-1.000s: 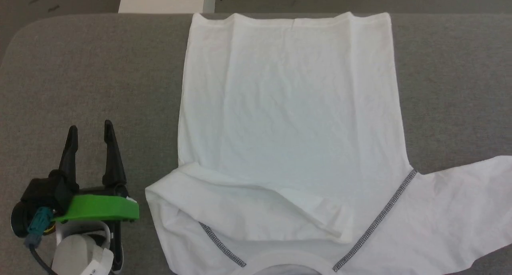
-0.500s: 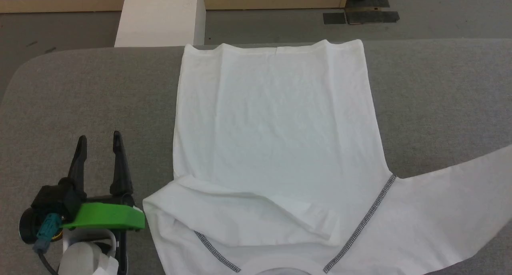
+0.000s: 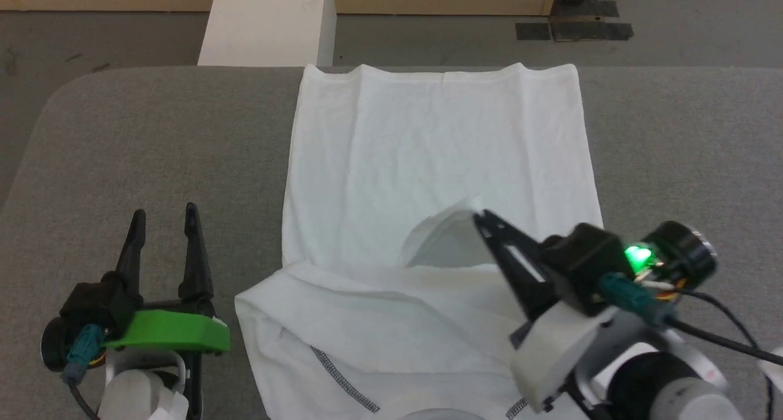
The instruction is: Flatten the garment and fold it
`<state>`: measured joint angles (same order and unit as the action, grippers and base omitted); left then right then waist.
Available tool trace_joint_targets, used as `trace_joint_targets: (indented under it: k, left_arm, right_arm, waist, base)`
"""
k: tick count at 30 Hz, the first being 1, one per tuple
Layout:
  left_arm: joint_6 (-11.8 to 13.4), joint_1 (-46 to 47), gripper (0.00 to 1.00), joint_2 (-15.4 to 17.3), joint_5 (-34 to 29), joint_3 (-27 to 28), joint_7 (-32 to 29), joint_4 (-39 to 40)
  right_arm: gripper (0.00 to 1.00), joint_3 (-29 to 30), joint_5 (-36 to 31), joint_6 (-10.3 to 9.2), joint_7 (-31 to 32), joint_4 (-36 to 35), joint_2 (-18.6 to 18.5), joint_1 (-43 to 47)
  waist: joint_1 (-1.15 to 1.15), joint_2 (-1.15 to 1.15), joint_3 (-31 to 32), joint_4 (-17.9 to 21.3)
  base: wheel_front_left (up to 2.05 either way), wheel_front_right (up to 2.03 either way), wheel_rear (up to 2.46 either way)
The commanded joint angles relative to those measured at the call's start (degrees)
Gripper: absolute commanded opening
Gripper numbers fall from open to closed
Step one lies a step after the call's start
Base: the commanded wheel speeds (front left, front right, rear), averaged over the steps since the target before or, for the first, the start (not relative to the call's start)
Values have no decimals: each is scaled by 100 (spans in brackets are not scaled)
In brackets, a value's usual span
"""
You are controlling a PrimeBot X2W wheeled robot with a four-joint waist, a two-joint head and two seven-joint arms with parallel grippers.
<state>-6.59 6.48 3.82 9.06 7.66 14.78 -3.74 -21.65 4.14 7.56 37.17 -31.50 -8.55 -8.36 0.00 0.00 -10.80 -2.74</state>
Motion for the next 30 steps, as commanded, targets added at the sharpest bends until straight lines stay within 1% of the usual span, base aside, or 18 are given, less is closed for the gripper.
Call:
trace_joint_targets:
  k: [1, 5, 13, 17, 21, 23, 24, 25, 27, 30]
  left_arm:
    - [-37, 30, 100, -14, 25, 0, 22, -17]
    - [-40, 106, 100, -27, 59, -23, 22, -37]
    - [-47, 237, 100, -48, 105, -45, 22, -66]
    - [-50, 263, 100, -55, 104, -19, 22, -76]
    - [-52, 289, 100, -60, 103, 6, 22, -80]
    - [-53, 306, 100, -64, 98, -1, 22, -93]
    - [-54, 310, 100, -65, 96, -7, 22, -101]
    - [-55, 311, 100, -66, 91, -18, 22, -114]
    - [-59, 309, 100, -66, 73, -44, 22, -139]
    - [-64, 303, 100, -51, 40, -86, 22, -180]
  right_arm:
    - [0, -170, -8, -8, -70, 201, 70, -145]
    - [0, -837, 36, -8, -253, 1148, 197, -382]
    - [0, -1628, 241, -8, -701, 2894, 366, -738]
    - [0, -1942, 462, -8, -968, 3531, 429, -888]
    - [0, -2269, 668, -8, -1159, 4021, 482, -1042]
    - [0, -2335, 735, -8, -1225, 4217, 500, -1096]
    - [30, -2350, 764, -8, -1251, 4282, 507, -1111]
    - [100, -2359, 798, -8, -1291, 4333, 514, -1131]
    - [100, -2267, 849, -8, -1428, 4335, 524, -1153]
    - [100, -1957, 893, -8, -1780, 4165, 537, -1153]
  waist:
    - [0, 0, -57, -66]
    - [0, 0, -151, -188]
    - [0, 0, -338, -341]
    - [0, 0, -406, -351]
    - [0, 0, -460, -343]
    - [0, 0, -469, -341]
    - [0, 0, -466, -337]
    - [0, 0, -459, -329]
    - [0, 0, -439, -305]
    - [0, 0, -375, -242]
  base:
    - [0, 0, 0]
    - [0, 0, 0]
    - [0, 0, 0]
    - [0, 0, 0]
    - [0, 0, 0]
    - [0, 0, 0]
    - [0, 0, 0]
    - [0, 0, 0]
    - [0, 0, 0]
    - [0, 0, 0]
